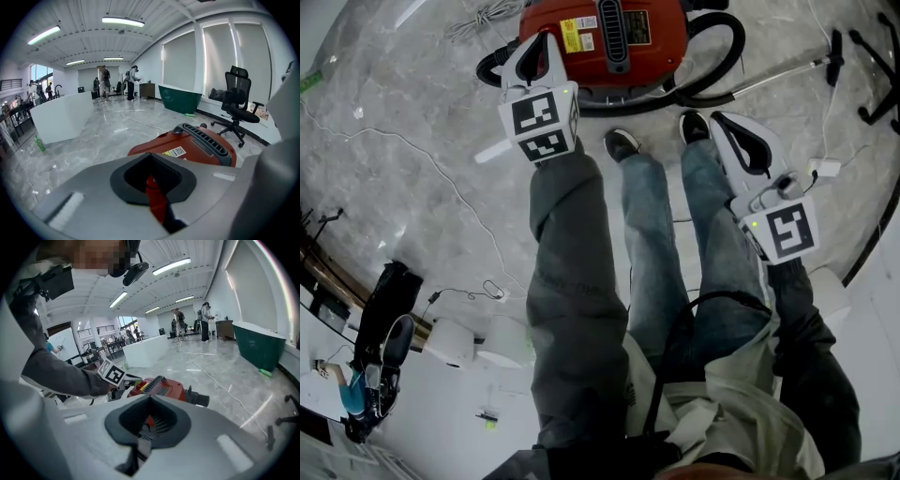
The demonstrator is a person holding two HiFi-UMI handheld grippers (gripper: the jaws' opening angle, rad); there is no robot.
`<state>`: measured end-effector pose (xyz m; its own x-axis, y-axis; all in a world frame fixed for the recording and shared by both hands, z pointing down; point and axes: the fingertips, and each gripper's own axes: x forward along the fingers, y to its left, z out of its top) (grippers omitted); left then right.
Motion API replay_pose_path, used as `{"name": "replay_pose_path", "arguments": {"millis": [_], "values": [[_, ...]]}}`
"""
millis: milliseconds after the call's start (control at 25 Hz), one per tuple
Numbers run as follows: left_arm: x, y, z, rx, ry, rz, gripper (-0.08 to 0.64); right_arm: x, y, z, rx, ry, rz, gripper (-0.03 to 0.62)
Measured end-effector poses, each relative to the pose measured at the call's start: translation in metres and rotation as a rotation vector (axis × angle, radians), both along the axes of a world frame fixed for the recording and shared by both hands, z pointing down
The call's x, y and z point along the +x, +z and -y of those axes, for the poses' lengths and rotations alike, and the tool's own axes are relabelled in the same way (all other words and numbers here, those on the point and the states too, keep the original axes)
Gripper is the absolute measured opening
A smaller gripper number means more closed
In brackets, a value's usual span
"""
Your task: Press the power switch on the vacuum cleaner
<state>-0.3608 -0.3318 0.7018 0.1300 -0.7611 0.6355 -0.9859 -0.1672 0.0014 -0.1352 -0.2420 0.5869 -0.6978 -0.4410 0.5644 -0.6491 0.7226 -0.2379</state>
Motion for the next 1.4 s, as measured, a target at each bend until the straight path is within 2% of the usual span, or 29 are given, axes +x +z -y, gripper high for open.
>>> {"name": "replay_pose_path", "arguments": {"millis": [80,280,440,600,840,1400], "values": [[0.000,0.004,0.001,-0.024,0.010,0.002,0.005,-0.003,-0.002,0.000,0.005,-0.002,0.007,0.002],[-0.003,0.004,0.001,-0.018,-0.032,-0.093,0.005,-0.010,0.001,-0.012,-0.020,-0.031,0.002,0.002],[-0.002,0.006,0.002,-0.045,0.011,-0.035,0.005,-0.018,0.005,-0.025,-0.047,-0.046,0.008,0.002],[0.000,0.008,0.003,-0.070,0.052,-0.016,0.005,-0.028,0.007,-0.031,-0.062,-0.068,0.016,0.002],[0.003,0.007,0.007,-0.110,0.148,0.097,-0.004,-0.037,0.006,-0.034,-0.069,-0.087,0.022,0.002],[0.007,0.013,0.014,-0.174,0.187,0.098,-0.012,-0.039,0.011,-0.052,-0.095,-0.093,0.020,0.002]]}}
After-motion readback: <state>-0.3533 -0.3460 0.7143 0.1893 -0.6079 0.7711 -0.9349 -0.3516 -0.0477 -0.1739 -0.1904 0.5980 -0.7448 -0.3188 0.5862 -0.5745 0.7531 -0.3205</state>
